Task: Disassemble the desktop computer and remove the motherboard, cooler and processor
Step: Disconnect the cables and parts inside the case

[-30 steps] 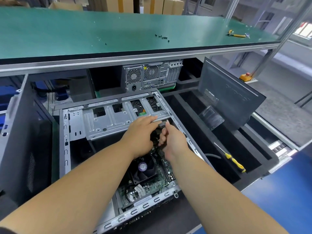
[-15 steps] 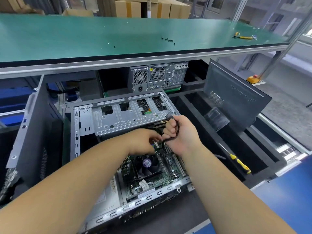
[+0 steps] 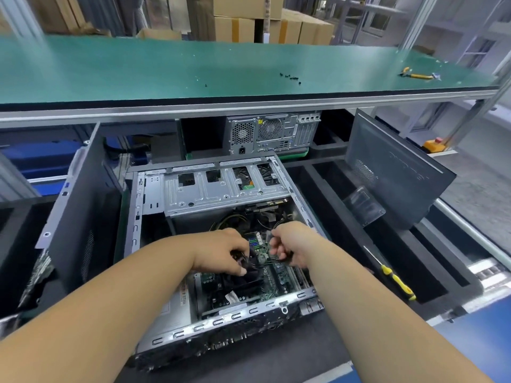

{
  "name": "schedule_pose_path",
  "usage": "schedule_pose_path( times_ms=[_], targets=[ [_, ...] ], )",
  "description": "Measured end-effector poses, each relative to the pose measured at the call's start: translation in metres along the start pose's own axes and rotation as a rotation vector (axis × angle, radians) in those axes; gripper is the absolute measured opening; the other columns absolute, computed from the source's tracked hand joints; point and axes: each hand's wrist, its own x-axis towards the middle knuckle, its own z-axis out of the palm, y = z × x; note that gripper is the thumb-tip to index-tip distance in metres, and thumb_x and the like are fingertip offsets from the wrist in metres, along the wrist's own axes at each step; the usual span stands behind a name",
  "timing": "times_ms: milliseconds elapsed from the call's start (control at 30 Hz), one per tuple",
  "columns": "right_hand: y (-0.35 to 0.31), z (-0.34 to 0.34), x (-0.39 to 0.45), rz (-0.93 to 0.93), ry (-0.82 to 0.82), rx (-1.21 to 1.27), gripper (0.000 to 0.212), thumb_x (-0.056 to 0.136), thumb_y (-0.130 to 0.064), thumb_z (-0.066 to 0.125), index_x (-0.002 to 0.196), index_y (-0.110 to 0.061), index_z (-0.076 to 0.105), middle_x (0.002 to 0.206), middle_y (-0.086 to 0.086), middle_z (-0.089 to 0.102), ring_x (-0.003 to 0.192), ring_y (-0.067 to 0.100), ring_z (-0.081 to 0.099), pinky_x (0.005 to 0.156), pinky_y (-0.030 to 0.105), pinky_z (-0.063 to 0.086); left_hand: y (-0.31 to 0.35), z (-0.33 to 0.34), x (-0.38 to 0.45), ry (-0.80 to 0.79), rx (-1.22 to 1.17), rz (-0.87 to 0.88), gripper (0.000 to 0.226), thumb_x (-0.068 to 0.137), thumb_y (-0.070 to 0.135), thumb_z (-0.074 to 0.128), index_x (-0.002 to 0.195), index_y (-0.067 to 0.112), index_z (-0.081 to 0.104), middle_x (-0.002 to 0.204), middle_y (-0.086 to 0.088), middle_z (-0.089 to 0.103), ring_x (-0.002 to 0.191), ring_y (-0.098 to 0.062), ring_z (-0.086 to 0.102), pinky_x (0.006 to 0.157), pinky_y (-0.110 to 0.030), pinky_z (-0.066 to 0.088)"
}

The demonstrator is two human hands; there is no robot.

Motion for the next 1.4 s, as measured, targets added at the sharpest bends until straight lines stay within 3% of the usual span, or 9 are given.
schedule_pose_path(
  times_ms=[133, 267, 467, 633, 833, 1000, 1133, 1267, 1400],
  targets=[
    [-0.010, 0.015, 0.008, -0.024, 0.026, -0.286, 0.019, 0.097, -0.022, 0.049, 0.098, -0.004, 0.057, 0.077, 0.010, 0.051, 0.054, 0.015, 0.042, 0.052, 0.025, 0.036, 0.001, 0.002, -0.012, 0.074, -0.074, -0.032, 0.031, 0.082, 0.042, 0.070, 0.110, 0.029, 0.063, 0.124, 0.005, 0.049, 0.110, -0.013, 0.052, 0.100, -0.034, 0.043],
    [-0.018, 0.023, 0.016, -0.193, 0.015, -0.541, 0.051, 0.088, -0.045, 0.066, 0.124, -0.010, 0.060, 0.084, 0.009, 0.056, 0.068, 0.022, 0.050, 0.064, 0.030, 0.041, 0.005, 0.002, -0.019, 0.126, -0.083, -0.065, 0.035, 0.083, 0.041, 0.068, 0.114, 0.028, 0.063, 0.118, 0.009, 0.050, 0.105, -0.011, 0.052, 0.098, -0.032, 0.044],
    [-0.024, 0.038, 0.029, -0.287, -0.072, -0.820, 0.032, 0.077, -0.035, 0.079, 0.080, -0.009, 0.059, 0.081, 0.006, 0.056, 0.059, 0.017, 0.044, 0.054, 0.027, 0.037, 0.009, 0.000, -0.032, 0.163, -0.174, -0.063, 0.027, 0.083, 0.030, 0.063, 0.109, 0.031, 0.066, 0.117, 0.012, 0.052, 0.107, -0.009, 0.053, 0.095, -0.029, 0.044],
    [-0.016, 0.034, 0.038, -0.360, -0.043, -0.679, 0.009, 0.084, -0.020, 0.068, 0.090, -0.015, 0.064, 0.095, 0.007, 0.065, 0.082, 0.020, 0.055, 0.079, 0.032, 0.050, 0.002, -0.001, -0.023, 0.249, -0.440, -0.235, 0.044, 0.086, 0.012, 0.051, 0.124, 0.033, 0.057, 0.119, 0.011, 0.061, 0.101, -0.010, 0.061, 0.084, -0.025, 0.049],
    [-0.014, 0.032, 0.035, -0.378, -0.124, -0.524, 0.008, 0.085, -0.014, 0.069, 0.086, -0.007, 0.067, 0.087, 0.010, 0.066, 0.081, 0.022, 0.055, 0.073, 0.030, 0.039, -0.002, -0.009, 0.015, 0.098, -0.172, -0.376, 0.071, 0.088, 0.010, 0.045, 0.151, 0.030, 0.020, 0.127, -0.014, 0.057, 0.097, -0.027, 0.060, 0.078, -0.040, 0.050],
    [-0.009, 0.029, 0.040, -0.300, -0.167, -0.189, 0.034, 0.095, -0.054, 0.048, 0.094, -0.027, 0.069, 0.101, -0.005, 0.072, 0.083, 0.015, 0.056, 0.074, 0.029, 0.041, -0.012, -0.011, 0.031, 0.069, -0.202, -0.379, 0.060, 0.089, 0.002, 0.042, 0.145, 0.025, 0.035, 0.118, -0.012, 0.062, 0.103, -0.030, 0.060, 0.082, -0.037, 0.049],
    [-0.008, 0.030, 0.046, -0.226, -0.064, -0.192, 0.055, 0.096, -0.056, 0.036, 0.127, -0.016, 0.059, 0.131, 0.008, 0.060, 0.104, 0.022, 0.049, 0.107, 0.044, 0.037, -0.024, -0.008, 0.033, 0.124, -0.461, -0.376, 0.052, 0.092, -0.002, 0.039, 0.135, 0.023, 0.055, 0.119, -0.005, 0.066, 0.103, -0.021, 0.062, 0.086, -0.032, 0.048],
    [-0.009, 0.023, 0.047, -0.333, 0.083, -0.585, 0.038, 0.103, -0.021, 0.029, 0.121, 0.001, 0.054, 0.122, 0.025, 0.056, 0.095, 0.026, 0.045, 0.099, 0.042, 0.044, -0.034, -0.004, 0.037, 0.177, -0.947, -0.478, 0.038, 0.102, 0.023, 0.037, 0.123, 0.005, 0.063, 0.092, -0.014, 0.064, 0.069, -0.020, 0.054, 0.066, -0.028, 0.044],
    [-0.006, 0.024, 0.046, -0.352, 0.156, -0.869, 0.021, 0.095, -0.021, 0.042, 0.078, -0.013, 0.051, 0.085, 0.008, 0.055, 0.083, 0.027, 0.050, 0.072, 0.029, 0.038, -0.039, -0.008, 0.030, 0.056, -0.975, -0.452, 0.075, 0.088, 0.078, 0.023, 0.118, 0.024, 0.064, 0.107, -0.010, 0.068, 0.084, -0.021, 0.060, 0.066, -0.029, 0.047]
  ],
)
